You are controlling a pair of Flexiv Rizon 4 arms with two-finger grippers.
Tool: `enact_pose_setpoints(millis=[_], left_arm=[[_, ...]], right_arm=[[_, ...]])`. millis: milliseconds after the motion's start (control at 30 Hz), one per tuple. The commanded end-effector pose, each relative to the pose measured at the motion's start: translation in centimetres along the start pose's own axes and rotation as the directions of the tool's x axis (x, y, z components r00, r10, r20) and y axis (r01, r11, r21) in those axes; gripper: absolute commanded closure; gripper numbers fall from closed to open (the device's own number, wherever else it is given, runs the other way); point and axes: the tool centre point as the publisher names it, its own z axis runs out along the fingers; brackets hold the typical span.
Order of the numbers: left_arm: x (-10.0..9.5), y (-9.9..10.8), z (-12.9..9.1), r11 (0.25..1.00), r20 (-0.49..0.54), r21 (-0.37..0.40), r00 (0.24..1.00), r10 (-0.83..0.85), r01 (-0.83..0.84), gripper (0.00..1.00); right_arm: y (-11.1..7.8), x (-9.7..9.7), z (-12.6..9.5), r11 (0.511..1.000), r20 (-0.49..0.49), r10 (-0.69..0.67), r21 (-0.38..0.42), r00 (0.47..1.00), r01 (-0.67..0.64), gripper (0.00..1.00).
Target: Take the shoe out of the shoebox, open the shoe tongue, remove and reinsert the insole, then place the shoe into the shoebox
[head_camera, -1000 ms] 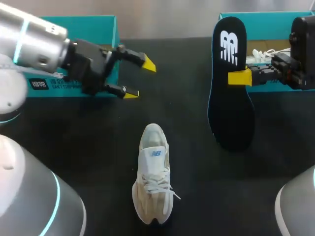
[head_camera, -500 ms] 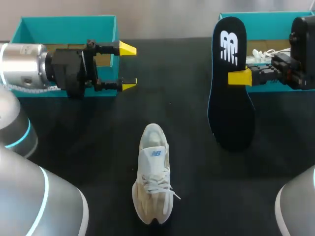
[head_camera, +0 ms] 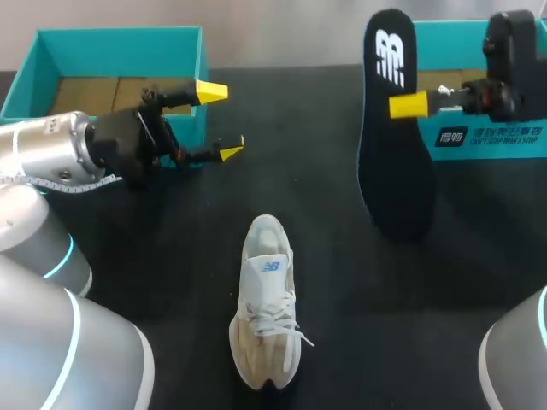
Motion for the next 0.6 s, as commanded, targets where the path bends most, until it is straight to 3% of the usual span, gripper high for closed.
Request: enact_pose_setpoints(millis=[33, 133, 600], left_arm=[[-0.08, 0.1, 0.33, 1.0, -0.037, -0.006, 0.999, 0.01, -0.01, 0.0], [0.11, 0.14, 0.56, 0.999, -0.104, 0.032, 0.994, 0.043, -0.04, 0.0], [0.11, 0.14, 0.56, 0.999, -0.104, 0.032, 0.994, 0.043, -0.04, 0.0]], right_arm=[[4.59, -5.37, 1.06, 0.989, -0.052, 0.067, 0.137, 0.996, -0.059, 1.0], [4.81, -6.33, 1.03, 0.983, -0.01, 0.126, 0.139, 0.992, -0.123, 1.0], [4.81, -6.33, 1.03, 0.983, -0.01, 0.126, 0.139, 0.992, -0.123, 1.0]])
